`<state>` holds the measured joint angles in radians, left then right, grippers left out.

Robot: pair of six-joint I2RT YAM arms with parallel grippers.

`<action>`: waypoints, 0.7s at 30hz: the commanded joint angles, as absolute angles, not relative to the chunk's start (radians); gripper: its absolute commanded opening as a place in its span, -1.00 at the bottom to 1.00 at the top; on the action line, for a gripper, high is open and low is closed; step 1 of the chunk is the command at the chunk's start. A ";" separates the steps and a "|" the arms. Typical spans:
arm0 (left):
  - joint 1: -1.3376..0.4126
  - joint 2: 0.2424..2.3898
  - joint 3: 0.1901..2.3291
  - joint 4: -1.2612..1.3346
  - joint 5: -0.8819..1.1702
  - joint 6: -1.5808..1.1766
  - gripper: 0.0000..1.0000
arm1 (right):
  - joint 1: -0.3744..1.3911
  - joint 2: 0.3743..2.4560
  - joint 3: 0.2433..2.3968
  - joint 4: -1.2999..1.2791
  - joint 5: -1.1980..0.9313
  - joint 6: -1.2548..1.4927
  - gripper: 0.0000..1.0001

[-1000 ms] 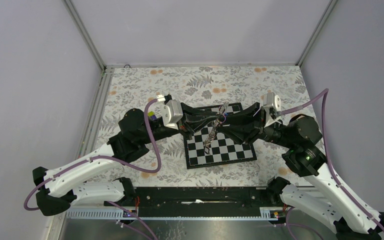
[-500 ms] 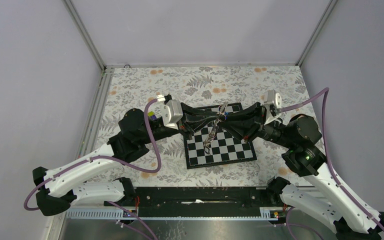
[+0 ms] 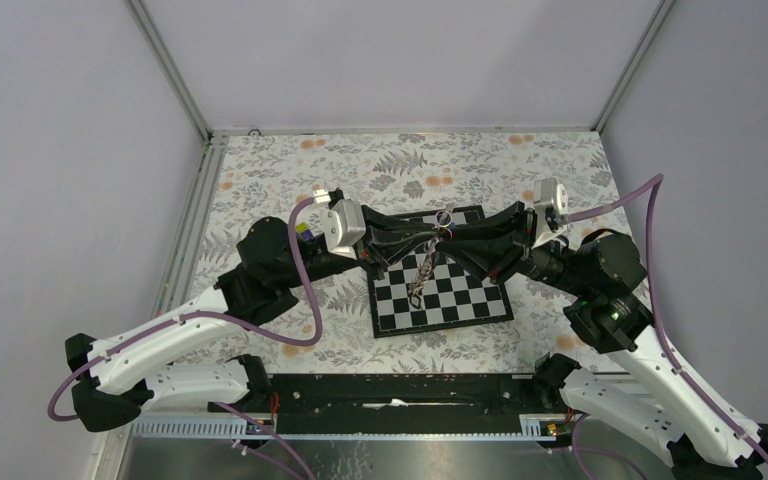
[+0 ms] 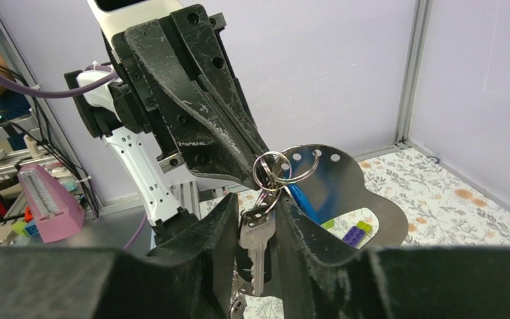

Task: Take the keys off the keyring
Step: Pick up the key from the keyring.

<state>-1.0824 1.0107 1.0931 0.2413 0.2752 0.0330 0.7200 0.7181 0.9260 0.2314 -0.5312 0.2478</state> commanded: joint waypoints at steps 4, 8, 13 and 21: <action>-1.078 0.994 1.117 0.321 0.260 0.028 -1.00 | 0.723 0.715 0.927 0.272 -0.516 0.249 -0.56; -1.078 0.989 1.117 0.319 0.249 0.033 -1.00 | 0.724 0.708 0.930 0.242 -0.518 0.229 -0.58; -1.078 0.983 1.120 0.318 0.230 0.042 -1.00 | 0.723 0.698 0.925 0.228 -0.536 0.230 -0.44; -1.078 0.971 1.112 0.318 0.215 0.043 -1.00 | 0.723 0.694 0.916 0.224 -0.545 0.247 -0.67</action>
